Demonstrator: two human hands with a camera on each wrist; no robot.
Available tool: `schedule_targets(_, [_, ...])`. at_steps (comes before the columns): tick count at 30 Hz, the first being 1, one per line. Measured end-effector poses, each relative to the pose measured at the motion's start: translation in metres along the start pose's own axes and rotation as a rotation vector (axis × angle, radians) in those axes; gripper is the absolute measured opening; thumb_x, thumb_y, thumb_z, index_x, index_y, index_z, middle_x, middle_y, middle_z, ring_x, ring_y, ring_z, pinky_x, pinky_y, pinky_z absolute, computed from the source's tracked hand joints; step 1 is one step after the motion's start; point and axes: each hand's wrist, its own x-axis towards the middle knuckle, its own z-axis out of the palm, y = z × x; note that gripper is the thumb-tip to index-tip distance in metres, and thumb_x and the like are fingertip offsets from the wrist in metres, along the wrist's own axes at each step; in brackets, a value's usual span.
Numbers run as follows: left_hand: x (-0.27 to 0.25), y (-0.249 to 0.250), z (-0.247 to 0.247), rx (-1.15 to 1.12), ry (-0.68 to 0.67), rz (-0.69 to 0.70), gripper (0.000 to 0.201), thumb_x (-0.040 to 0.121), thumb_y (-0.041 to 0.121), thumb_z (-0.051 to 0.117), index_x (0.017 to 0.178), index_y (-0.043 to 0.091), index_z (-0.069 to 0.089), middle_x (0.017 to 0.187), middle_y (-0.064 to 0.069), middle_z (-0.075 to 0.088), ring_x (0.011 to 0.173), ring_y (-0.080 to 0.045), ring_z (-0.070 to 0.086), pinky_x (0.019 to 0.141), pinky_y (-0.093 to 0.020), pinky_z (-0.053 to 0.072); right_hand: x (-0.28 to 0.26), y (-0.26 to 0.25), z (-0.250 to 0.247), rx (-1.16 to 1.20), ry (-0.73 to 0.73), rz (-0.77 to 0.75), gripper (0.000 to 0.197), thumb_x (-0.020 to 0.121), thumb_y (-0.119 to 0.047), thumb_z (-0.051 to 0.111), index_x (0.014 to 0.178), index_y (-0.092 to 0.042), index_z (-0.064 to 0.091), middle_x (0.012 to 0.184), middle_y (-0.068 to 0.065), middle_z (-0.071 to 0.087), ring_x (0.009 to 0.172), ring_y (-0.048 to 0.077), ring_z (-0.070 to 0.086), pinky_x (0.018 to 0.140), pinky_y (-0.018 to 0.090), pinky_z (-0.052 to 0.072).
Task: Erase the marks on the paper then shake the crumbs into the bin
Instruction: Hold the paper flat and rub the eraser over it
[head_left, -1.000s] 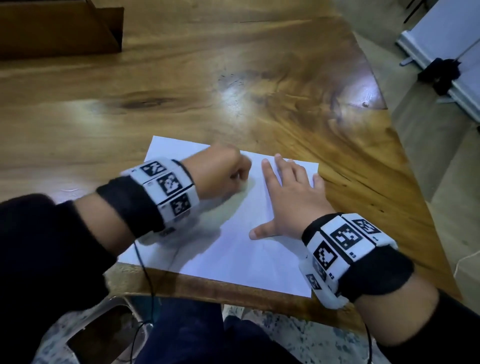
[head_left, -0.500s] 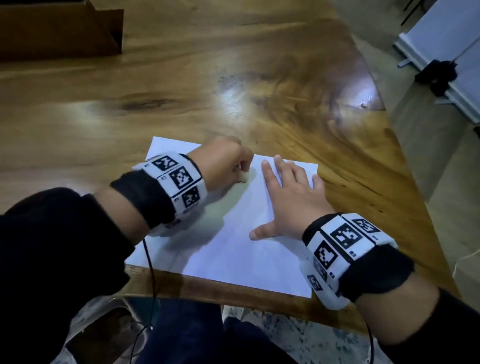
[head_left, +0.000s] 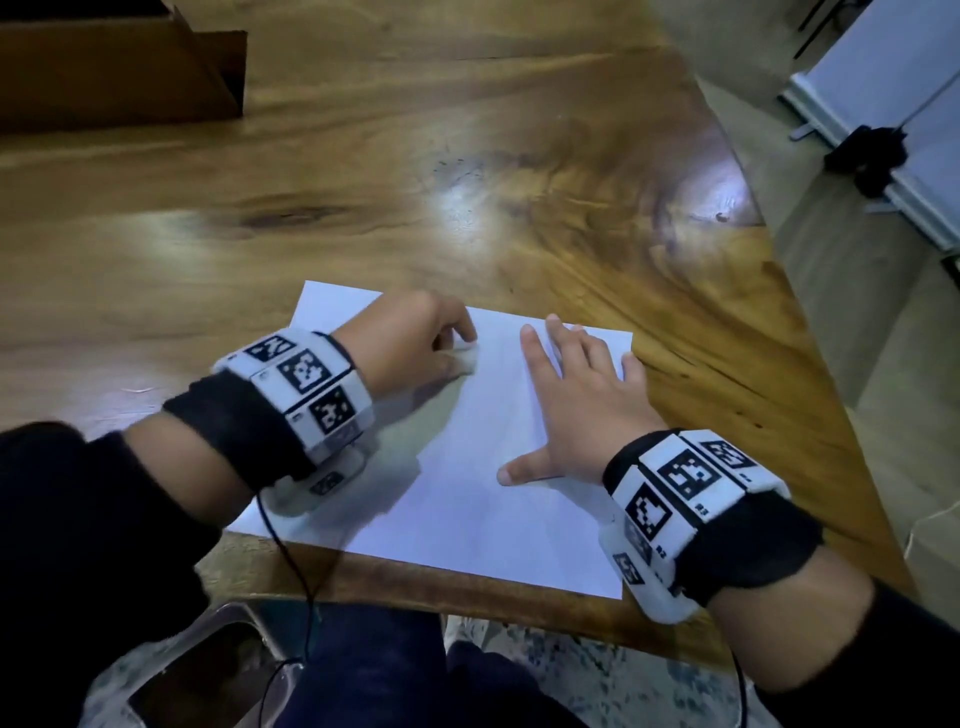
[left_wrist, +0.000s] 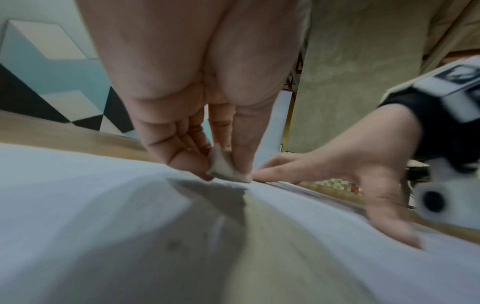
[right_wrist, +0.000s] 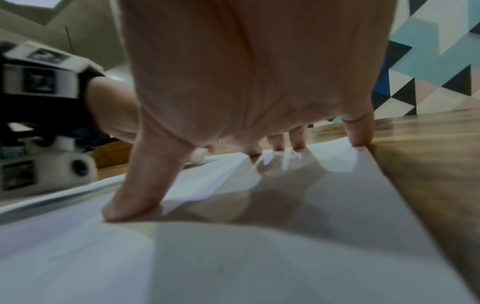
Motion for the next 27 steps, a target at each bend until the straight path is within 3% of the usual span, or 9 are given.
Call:
schedule_targets(4, [0.022,0.016,-0.001,0.064,0.046,0.054,0.019,0.076,0.019,0.066,0.094,0.014,0.066,0.079,0.000,0.054,0.074,-0.016,0.047,0.055,-0.023,0.029,0.000,0.001,0.000,0.001,-0.003,0.000,0.133,0.062,-0.075,0.065,0.147,-0.025,-0.024,0.156,-0.002,-0.028,0.145,0.020,-0.018,0.115,0.057,0.001])
schedule_targets(6, [0.026,0.021,0.002,0.101,0.067,0.059,0.018,0.078,0.017,0.065,0.095,0.014,0.065,0.079,0.000,0.053,0.076,-0.018,0.048,0.066,-0.021,0.034,0.000,0.001,0.000,0.002,-0.004,0.001,0.133,0.062,-0.076,0.065,0.147,-0.025,-0.025,0.155,-0.002,-0.028,0.145,0.020,-0.019,0.115,0.056,0.000])
schedule_targets(11, [0.001,0.006,0.011,0.092,-0.060,0.106,0.008,0.071,0.010,0.067,0.079,0.011,0.068,0.079,-0.008,0.067,0.078,-0.027,0.061,0.068,-0.026,0.045,0.001,0.001,0.000,0.008,0.003,-0.001,0.134,0.061,-0.076,0.066,0.148,-0.025,-0.023,0.156,-0.002,-0.028,0.145,0.019,-0.019,0.115,0.055,0.000])
schedule_targets(14, [-0.021,0.001,0.010,0.084,-0.267,0.101,0.006,0.070,0.017,0.071,0.075,0.016,0.070,0.073,0.003,0.065,0.071,-0.015,0.058,0.065,-0.018,0.041,0.001,0.001,0.001,0.016,0.000,0.000,0.134,0.062,-0.075,0.066,0.147,-0.025,-0.023,0.155,-0.002,-0.029,0.144,0.019,-0.020,0.115,0.055,-0.001])
schedule_targets(16, [-0.016,0.004,0.006,0.073,-0.223,0.081,0.009,0.070,0.022,0.072,0.078,0.018,0.071,0.065,0.012,0.058,0.063,-0.005,0.052,0.061,-0.017,0.038,0.001,0.001,0.001,0.016,0.000,-0.002,0.133,0.062,-0.074,0.067,0.148,-0.025,-0.023,0.155,-0.002,-0.029,0.144,0.019,-0.020,0.115,0.056,-0.001])
schedule_targets(18, [0.002,0.008,0.002,0.104,-0.094,0.076,0.015,0.070,0.020,0.072,0.085,0.019,0.069,0.070,0.006,0.060,0.065,-0.011,0.052,0.065,-0.021,0.039,0.001,0.001,0.001,0.012,0.001,-0.002,0.133,0.062,-0.075,0.066,0.147,-0.025,-0.023,0.155,-0.002,-0.028,0.145,0.020,-0.019,0.115,0.055,0.000])
schedule_targets(21, [0.020,0.017,0.004,0.148,-0.029,0.097,0.014,0.074,0.018,0.068,0.088,0.014,0.067,0.076,-0.002,0.061,0.075,-0.021,0.055,0.066,-0.024,0.039,0.002,0.001,0.001,0.003,0.004,0.000,0.133,0.061,-0.076,0.065,0.147,-0.026,-0.023,0.156,-0.002,-0.028,0.145,0.020,-0.018,0.115,0.055,0.001])
schedule_targets(24, [-0.003,0.013,0.014,0.118,-0.084,0.153,0.007,0.076,0.015,0.064,0.081,0.012,0.067,0.078,-0.009,0.064,0.078,-0.027,0.058,0.064,-0.024,0.035,0.002,0.001,0.001,0.005,0.004,0.000,0.134,0.061,-0.077,0.065,0.148,-0.026,-0.023,0.156,-0.002,-0.028,0.145,0.020,-0.018,0.115,0.055,0.001])
schedule_targets(27, [-0.044,0.010,0.025,0.093,-0.257,0.229,0.010,0.079,0.018,0.061,0.081,0.013,0.070,0.085,-0.011,0.067,0.081,-0.028,0.059,0.069,-0.027,0.041,0.001,0.001,0.001,0.011,-0.003,0.002,0.134,0.061,-0.076,0.066,0.148,-0.025,-0.023,0.155,-0.002,-0.028,0.145,0.019,-0.019,0.115,0.055,0.000])
